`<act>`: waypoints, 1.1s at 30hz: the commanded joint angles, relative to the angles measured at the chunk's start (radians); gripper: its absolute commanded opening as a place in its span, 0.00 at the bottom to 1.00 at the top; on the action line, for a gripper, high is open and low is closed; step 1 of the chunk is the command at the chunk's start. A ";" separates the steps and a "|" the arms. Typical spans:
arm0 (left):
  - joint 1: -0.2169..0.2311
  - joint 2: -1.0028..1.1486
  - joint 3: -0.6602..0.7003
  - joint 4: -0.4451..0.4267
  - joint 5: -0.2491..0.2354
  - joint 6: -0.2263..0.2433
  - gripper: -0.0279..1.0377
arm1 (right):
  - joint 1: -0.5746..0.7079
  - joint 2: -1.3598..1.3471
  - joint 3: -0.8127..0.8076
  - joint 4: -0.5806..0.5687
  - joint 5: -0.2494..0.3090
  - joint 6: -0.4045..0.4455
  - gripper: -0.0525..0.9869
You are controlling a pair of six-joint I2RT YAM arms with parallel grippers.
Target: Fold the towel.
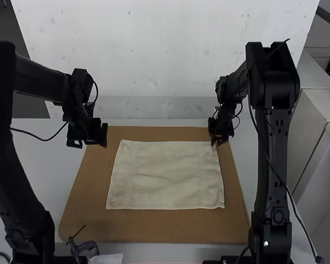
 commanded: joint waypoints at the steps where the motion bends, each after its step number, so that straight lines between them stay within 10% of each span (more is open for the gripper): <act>1: -0.007 0.077 0.073 0.000 0.009 0.003 0.94 | 0.050 0.082 0.002 0.039 0.068 0.005 0.07; 33: -0.134 0.665 0.672 -0.188 0.026 -0.061 0.90 | 0.056 0.080 -0.021 0.036 0.121 0.002 0.07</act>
